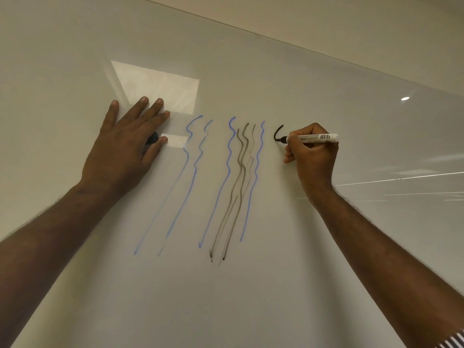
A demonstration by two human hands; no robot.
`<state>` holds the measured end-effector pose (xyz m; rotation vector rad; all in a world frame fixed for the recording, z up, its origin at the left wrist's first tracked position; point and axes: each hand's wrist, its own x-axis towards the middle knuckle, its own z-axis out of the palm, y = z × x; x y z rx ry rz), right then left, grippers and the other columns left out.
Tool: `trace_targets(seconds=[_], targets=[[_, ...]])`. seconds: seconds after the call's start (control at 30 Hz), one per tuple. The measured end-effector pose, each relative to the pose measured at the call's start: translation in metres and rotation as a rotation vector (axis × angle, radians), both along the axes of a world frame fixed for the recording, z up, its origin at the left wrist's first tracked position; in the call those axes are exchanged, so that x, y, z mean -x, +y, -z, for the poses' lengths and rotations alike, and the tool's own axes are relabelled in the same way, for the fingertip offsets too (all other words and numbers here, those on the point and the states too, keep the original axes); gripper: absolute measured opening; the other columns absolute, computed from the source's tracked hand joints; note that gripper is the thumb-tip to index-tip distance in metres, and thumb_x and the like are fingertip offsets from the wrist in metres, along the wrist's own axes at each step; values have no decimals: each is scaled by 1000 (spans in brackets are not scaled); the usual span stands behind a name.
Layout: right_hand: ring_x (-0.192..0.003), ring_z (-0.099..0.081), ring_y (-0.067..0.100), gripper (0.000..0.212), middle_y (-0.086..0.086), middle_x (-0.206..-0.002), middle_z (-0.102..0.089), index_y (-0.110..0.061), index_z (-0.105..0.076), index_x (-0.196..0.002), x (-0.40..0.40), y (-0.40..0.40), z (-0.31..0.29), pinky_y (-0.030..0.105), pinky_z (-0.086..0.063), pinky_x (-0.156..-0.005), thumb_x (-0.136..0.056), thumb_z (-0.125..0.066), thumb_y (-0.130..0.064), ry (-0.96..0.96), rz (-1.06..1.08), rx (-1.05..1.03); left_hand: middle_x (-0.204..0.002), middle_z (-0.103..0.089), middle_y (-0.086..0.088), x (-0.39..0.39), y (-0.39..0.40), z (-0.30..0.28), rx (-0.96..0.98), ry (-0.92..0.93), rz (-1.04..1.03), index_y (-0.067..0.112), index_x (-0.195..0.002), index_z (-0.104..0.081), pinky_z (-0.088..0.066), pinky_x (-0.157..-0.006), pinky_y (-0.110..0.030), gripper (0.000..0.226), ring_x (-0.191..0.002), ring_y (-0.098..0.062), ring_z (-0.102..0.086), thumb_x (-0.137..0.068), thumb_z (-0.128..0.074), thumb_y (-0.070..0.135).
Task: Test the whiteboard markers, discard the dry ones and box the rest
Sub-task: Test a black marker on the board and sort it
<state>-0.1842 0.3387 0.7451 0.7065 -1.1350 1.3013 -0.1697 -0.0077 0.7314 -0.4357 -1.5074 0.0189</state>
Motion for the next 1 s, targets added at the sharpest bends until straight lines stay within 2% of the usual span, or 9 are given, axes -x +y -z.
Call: trace_targets(seconds=[0.17, 0.27, 0.4, 0.53, 0.67, 0.83, 0.9, 1.0], targets=[[-54, -60, 25, 7, 22, -72, -66, -5, -63, -78, -1, -2, 26, 31, -51, -45, -84, -67, -6, -3, -27, -21, -163, -32, -1, -1, 0, 0, 1, -2, -6, 17, -153, -41, -7, -126, -51, 53, -153, -21, -24, -105, -34, 39], [-54, -59, 24, 12, 20, -72, -66, -13, -64, -74, -1, -4, 42, 30, -50, -44, -84, -66, -6, -7, -47, -45, -163, -32, -1, -2, 0, 1, -1, 1, -7, 17, -153, -41, -7, -126, -51, 53, -153, -22, -25, -105, -35, 38], [-53, -58, 25, 11, 23, -69, -63, -11, -62, -74, -1, -6, 63, 29, -49, -44, -85, -65, -7, -15, -92, -35, -163, -33, -2, -3, 1, 2, -5, -4, -6, 16, -153, -41, -7, -126, -51, 52, -153, -22, -25, -105, -36, 37], [-46, -54, 28, 18, 19, -65, -60, -10, -61, -70, 3, -13, 100, 28, -43, -43, -85, -65, -1, -20, -103, -190, -163, -33, -2, -3, 1, 2, -5, -4, -12, 16, -153, -41, -7, -126, -51, 53, -153, -23, -25, -105, -34, 38], [-44, -53, 28, 12, 8, -66, -60, 0, -64, -72, 2, -21, 138, 31, -43, -41, -84, -65, 0, -70, -166, -337, -163, -33, -3, -3, 1, 3, -8, -5, -19, 16, -153, -41, -7, -126, -51, 53, -153, -24, -26, -105, -34, 38], [-45, -54, 18, 13, 3, -66, -61, -8, -66, -71, -1, -24, 161, 31, -40, -40, -84, -68, -10, -100, -156, -471, -163, -33, -3, -4, 1, 4, -6, -13, -21, 16, -153, -41, -7, -126, -51, 53, -153, -24, -26, -105, -34, 37], [-44, -51, 22, 13, 8, -63, -61, -5, -64, -71, -5, -24, 156, 31, -38, -38, -84, -67, -4, -120, -209, -403, -163, -33, -3, -5, 1, 4, -6, -16, -19, 15, -152, -41, -7, -126, -51, 53, -153, -25, -26, -105, -34, 37], [-47, -56, 25, 11, 13, -62, -62, -2, -59, -75, -8, -17, 115, 26, -42, -38, -85, -61, 3, -98, -336, -105, -163, -33, -3, -4, 1, 5, -12, -15, -15, 15, -152, -42, -8, -126, -51, 53, -153, -25, -26, -104, -34, 37]])
